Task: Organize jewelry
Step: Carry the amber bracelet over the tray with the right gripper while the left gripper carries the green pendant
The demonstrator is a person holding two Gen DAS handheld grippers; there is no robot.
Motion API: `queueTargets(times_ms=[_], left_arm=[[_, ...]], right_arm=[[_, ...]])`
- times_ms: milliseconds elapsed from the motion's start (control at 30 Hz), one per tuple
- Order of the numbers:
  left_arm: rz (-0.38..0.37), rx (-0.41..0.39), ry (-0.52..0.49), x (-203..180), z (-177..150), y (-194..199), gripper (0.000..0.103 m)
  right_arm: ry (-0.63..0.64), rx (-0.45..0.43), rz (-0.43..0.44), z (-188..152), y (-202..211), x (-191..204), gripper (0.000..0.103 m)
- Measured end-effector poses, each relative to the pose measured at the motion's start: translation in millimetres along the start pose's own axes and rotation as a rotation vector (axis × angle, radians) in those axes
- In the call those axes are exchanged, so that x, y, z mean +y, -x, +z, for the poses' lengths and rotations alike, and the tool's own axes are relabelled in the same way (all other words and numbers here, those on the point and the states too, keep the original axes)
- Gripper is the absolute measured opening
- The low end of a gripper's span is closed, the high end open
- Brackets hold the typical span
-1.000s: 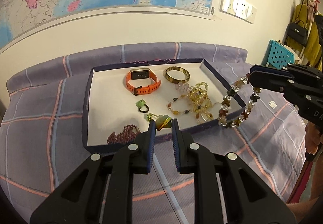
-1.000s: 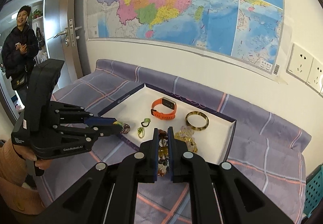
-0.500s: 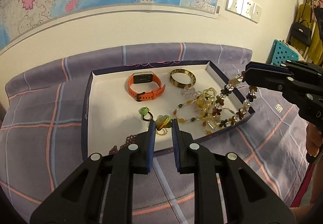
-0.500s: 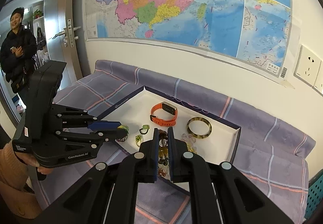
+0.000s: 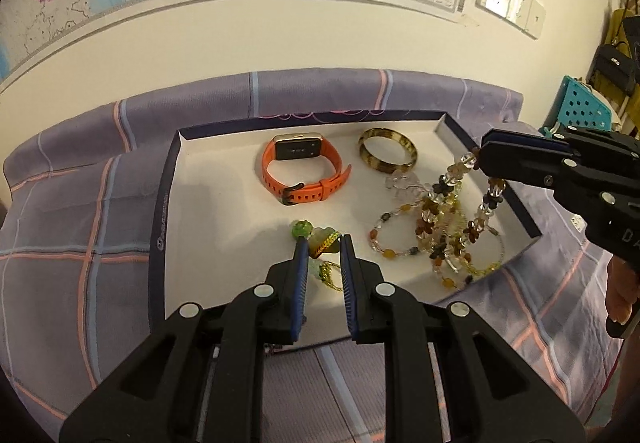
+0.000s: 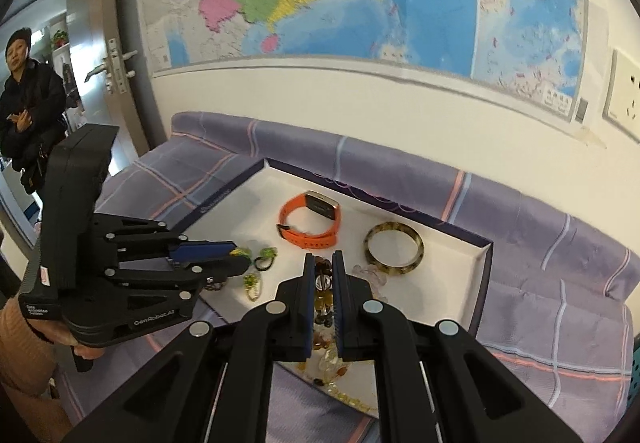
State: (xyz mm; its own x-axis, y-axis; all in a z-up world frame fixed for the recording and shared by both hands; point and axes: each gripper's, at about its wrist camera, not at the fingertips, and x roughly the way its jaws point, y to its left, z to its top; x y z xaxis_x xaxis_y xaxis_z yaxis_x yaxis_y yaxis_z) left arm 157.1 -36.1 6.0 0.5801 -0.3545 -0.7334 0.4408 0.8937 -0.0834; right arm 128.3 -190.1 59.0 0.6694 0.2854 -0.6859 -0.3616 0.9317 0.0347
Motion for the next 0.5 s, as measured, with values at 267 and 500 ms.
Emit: queueTargets(times_ms=[267, 500], left_arm=[[0.011, 0.032, 0.021, 5.8, -0.7, -16.5, 0.017], [0.014, 0.044, 0.030, 7.3, -2.2, -21.8, 0.017]], right_arm=[[-0.046, 0.018, -0.018, -3.2, -12.4, -16.8, 0.006], [-0.075, 0.034, -0.018, -7.2, -19.5, -25.8, 0.006]])
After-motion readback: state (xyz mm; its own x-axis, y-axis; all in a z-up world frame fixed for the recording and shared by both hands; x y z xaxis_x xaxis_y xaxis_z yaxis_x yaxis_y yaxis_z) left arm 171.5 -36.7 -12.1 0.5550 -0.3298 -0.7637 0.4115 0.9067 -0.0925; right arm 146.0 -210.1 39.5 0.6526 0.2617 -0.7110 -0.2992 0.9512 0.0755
